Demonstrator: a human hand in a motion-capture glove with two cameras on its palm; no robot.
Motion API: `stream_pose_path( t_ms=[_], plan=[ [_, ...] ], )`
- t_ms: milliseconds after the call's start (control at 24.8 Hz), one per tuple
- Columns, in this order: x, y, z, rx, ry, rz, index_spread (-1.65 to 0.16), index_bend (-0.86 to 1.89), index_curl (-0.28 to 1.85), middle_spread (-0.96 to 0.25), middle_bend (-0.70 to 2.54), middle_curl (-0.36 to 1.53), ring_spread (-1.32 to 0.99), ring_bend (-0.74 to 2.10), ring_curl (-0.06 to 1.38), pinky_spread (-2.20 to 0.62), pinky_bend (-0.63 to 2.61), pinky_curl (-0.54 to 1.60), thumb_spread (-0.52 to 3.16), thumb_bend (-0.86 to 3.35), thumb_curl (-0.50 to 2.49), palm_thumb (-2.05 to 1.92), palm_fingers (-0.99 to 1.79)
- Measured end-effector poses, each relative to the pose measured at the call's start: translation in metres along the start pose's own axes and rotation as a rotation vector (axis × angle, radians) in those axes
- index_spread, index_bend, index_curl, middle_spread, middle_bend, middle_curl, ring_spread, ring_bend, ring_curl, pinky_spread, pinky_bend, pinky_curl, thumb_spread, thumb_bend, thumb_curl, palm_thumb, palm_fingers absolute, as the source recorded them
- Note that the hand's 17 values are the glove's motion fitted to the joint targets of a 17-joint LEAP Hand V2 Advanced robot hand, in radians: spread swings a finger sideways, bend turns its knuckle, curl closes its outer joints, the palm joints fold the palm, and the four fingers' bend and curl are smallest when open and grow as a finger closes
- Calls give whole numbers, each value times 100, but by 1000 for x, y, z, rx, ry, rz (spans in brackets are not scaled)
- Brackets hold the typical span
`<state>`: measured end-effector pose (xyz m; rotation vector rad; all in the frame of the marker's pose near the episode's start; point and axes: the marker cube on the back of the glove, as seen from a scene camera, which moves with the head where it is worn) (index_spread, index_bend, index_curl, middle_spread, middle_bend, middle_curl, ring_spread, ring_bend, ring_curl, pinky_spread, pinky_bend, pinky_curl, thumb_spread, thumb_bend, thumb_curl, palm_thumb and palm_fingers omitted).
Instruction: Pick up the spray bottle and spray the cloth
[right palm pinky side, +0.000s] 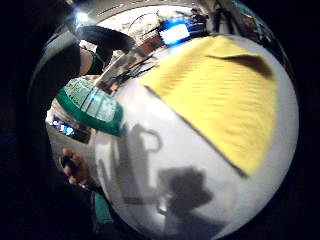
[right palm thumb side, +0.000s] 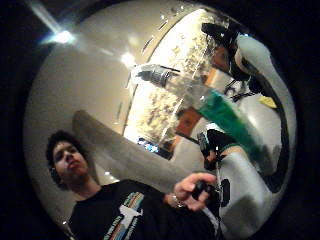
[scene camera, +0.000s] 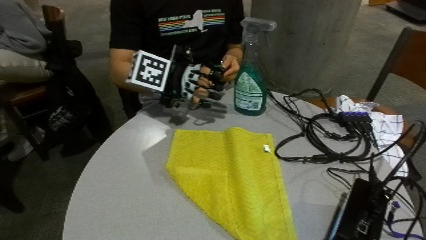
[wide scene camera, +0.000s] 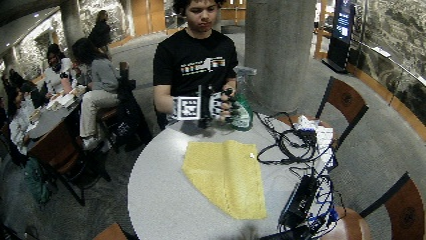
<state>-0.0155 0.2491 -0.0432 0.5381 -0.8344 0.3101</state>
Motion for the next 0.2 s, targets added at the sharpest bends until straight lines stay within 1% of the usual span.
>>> stream_pose_path(
  t_ms=[121, 202],
  plan=[
    [13, 16, -37, 59, 161, -1, -21, 10, 36, -2, 26, 48, 0, 37, 37, 15, 31, 37, 85, -3, 56, 89, 90],
    [18, 21, -50, 98, 215, -5, -21, 11, 35, -2, 27, 48, 0, 36, 37, 15, 30, 37, 87, -3, 56, 89, 90]
  ],
)
